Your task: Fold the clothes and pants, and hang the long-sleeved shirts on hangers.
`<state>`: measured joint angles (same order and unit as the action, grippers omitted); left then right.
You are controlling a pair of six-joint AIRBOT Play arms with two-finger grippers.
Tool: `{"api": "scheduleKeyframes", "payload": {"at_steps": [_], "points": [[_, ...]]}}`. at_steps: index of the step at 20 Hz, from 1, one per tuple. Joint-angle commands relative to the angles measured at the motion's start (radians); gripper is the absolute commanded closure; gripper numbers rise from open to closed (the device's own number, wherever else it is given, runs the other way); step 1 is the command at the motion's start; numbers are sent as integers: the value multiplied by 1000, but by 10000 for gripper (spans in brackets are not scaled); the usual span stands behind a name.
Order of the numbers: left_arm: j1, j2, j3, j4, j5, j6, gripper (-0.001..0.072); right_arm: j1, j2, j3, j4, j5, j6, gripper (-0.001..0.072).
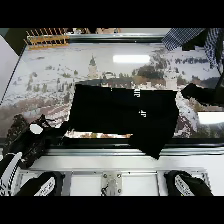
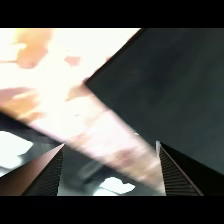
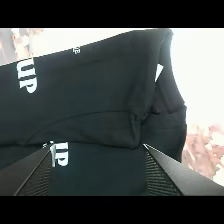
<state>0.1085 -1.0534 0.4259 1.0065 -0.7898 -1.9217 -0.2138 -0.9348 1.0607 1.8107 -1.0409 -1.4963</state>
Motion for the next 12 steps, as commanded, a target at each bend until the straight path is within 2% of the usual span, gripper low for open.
{"api": "scheduleKeyframes", "payload": {"at_steps": [1,5,7,8,12], "points": [[-57,-88,40,-93,134,-6,90,0,2,-1,7,-3,0,121],[-116,-223,175,-91,171,-6,106,-2,2,-1,7,-27,0,121],[-114,-260,231,-78,155,-4,636,-3,2,-5,6,-53,0,120],[-115,-260,245,-57,152,-5,695,-11,2,-15,11,-71,0,120],[-116,-136,185,83,80,-4,697,-113,2,-142,24,-187,-31,120]]}}
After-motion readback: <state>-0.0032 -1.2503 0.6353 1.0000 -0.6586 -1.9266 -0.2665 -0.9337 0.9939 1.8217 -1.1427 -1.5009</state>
